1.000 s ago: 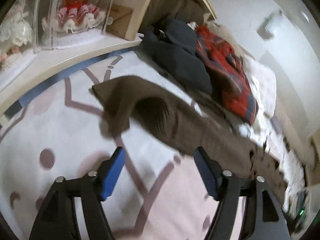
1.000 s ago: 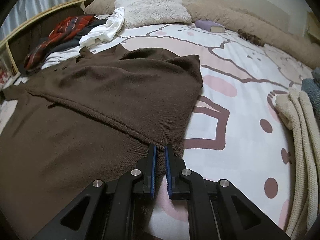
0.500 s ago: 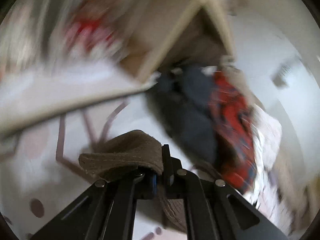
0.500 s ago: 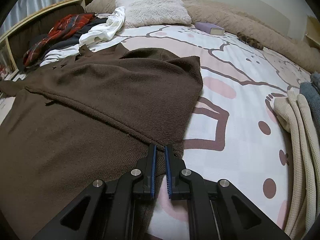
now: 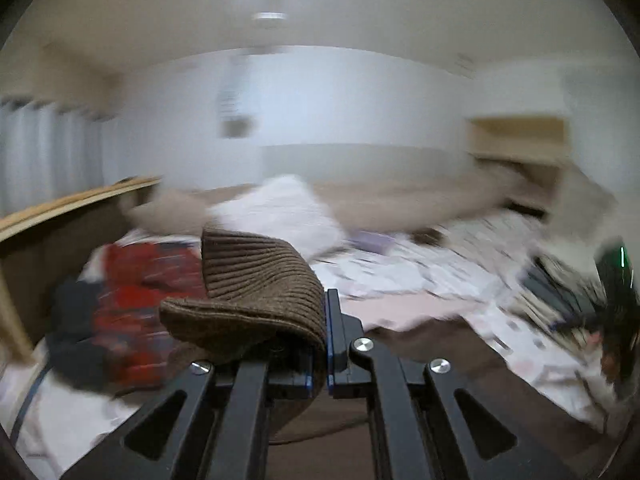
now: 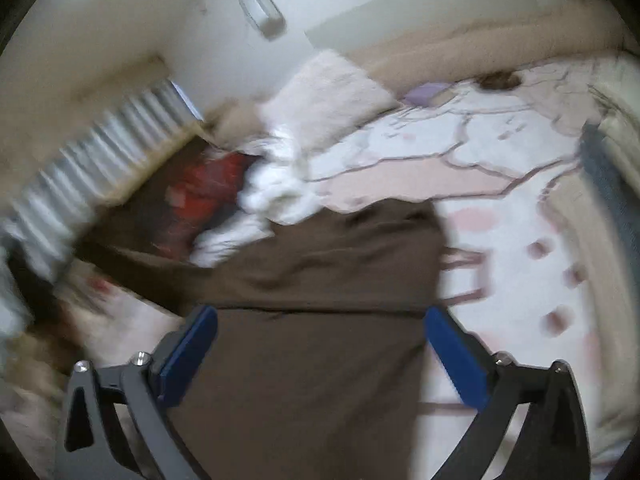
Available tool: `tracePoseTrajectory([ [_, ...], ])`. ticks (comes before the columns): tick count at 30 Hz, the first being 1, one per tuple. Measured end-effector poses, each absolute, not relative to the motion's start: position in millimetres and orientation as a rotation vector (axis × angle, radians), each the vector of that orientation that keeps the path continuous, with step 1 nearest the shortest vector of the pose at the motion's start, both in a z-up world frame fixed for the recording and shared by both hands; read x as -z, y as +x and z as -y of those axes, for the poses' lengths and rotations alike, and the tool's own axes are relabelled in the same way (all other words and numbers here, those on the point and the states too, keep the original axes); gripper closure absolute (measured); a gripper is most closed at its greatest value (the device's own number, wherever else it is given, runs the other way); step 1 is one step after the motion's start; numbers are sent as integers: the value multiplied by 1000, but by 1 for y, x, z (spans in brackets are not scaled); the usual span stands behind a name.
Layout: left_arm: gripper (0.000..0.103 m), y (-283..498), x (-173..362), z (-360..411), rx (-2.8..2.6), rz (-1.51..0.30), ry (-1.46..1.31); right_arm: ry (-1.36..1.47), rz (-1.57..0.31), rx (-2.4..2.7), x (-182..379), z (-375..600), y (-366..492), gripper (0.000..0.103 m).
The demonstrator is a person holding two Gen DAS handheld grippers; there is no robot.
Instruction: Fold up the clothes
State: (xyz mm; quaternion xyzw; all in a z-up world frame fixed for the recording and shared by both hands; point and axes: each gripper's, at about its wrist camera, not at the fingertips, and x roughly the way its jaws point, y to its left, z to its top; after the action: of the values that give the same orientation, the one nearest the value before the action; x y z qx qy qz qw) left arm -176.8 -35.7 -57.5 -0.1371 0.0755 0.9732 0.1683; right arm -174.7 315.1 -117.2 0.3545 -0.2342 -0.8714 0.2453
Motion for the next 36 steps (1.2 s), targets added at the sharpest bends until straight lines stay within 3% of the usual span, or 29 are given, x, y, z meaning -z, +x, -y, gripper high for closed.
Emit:
tracePoseTrajectory([
  [4, 98, -170, 120, -62, -2579, -599, -402, 1041, 950, 2068, 146, -310, -167, 0],
  [9, 98, -146, 208, -146, -2267, -1143, -371, 1215, 1431, 1747, 236, -327, -172, 0],
  [13, 94, -102, 272, -170, -1968, -1664, -87, 1239, 1575, 1690, 272, -336, -174, 1],
  [16, 94, -74, 305, -169, -1718, -1970, 251, 1270, 1500, 1719, 268, -332, -179, 1],
  [18, 82, -69, 303, -170, -1645, -2030, 343, 1290, 1450, 1737, 266, -329, -182, 1],
  [20, 59, -68, 294, -172, -1624, -2039, 389, 1309, 1399, 1755, 263, -326, -185, 1],
  [22, 51, -69, 282, -173, -1653, -2009, 336, 1328, 1348, 1772, 260, -323, -189, 1],
  [28, 48, -73, 256, -160, -1791, -1899, 88, 1472, 1312, 1743, 264, -322, -186, 19],
  [32, 48, -75, 248, -157, -1851, -1842, 35, 1561, 1360, 1665, 266, -322, -174, 19],
  [36, 48, -73, 247, -169, -1821, -1834, 109, 1601, 1529, 1586, 271, -322, -156, 19],
])
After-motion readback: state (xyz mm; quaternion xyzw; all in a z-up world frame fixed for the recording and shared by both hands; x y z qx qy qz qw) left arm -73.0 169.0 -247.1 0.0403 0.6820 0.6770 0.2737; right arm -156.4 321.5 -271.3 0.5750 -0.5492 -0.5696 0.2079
